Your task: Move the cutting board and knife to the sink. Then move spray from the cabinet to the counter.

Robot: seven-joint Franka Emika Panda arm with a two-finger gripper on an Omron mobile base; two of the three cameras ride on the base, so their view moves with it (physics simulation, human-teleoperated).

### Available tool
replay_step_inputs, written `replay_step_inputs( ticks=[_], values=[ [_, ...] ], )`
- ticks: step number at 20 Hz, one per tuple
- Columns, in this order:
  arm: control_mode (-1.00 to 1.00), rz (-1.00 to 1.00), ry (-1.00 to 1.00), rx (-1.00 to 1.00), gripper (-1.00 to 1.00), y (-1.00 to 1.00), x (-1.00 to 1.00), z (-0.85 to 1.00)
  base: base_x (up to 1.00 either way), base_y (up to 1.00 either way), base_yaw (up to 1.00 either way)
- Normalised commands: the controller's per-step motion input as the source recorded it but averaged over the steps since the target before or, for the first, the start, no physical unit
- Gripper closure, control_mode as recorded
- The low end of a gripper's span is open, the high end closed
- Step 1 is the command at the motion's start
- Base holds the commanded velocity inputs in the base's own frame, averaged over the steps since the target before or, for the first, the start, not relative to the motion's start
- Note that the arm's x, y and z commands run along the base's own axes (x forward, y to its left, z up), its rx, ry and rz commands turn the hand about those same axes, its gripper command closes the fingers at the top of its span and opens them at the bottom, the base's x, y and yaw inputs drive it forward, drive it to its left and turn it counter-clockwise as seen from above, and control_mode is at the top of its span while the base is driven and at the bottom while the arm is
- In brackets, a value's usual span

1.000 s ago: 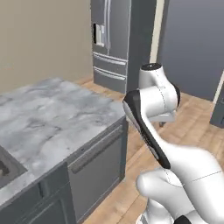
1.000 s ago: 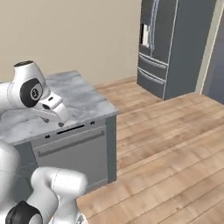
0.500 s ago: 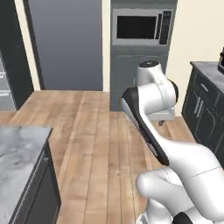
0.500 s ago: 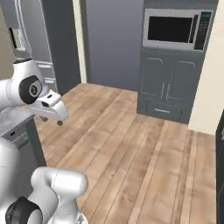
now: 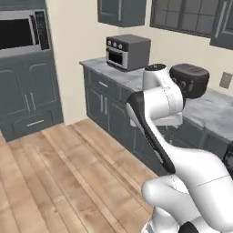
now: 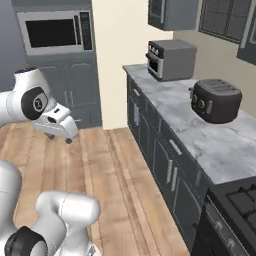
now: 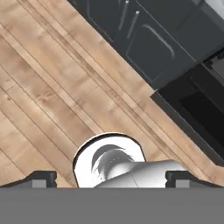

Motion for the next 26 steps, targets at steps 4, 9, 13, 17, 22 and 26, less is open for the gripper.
replay_step_inputs(
  ticks=[4, 9, 13, 17, 22, 26],
  values=[
    [1.00, 0.00, 0.00, 0.00, -1.00, 0.00, 0.00, 0.00, 0.00, 0.08, -1.00],
    [1.00, 0.00, 0.00, 0.00, -1.00, 0.00, 0.00, 0.00, 0.00, 0.13, -1.00],
    [1.00, 0.00, 0.00, 0.00, -1.00, 0.00, 0.00, 0.00, 0.00, 0.01, -0.98],
    [1.00, 0.00, 0.00, 0.00, -1.00, 0.00, 0.00, 0.00, 0.00, -0.02, -0.93],
    [1.00, 0.00, 0.00, 0.00, -1.00, 0.00, 0.00, 0.00, -0.01, -0.10, -0.80],
    [1.00, 0.00, 0.00, 0.00, -1.00, 0.00, 0.00, 0.00, -0.01, -0.25, -0.74]
  ],
)
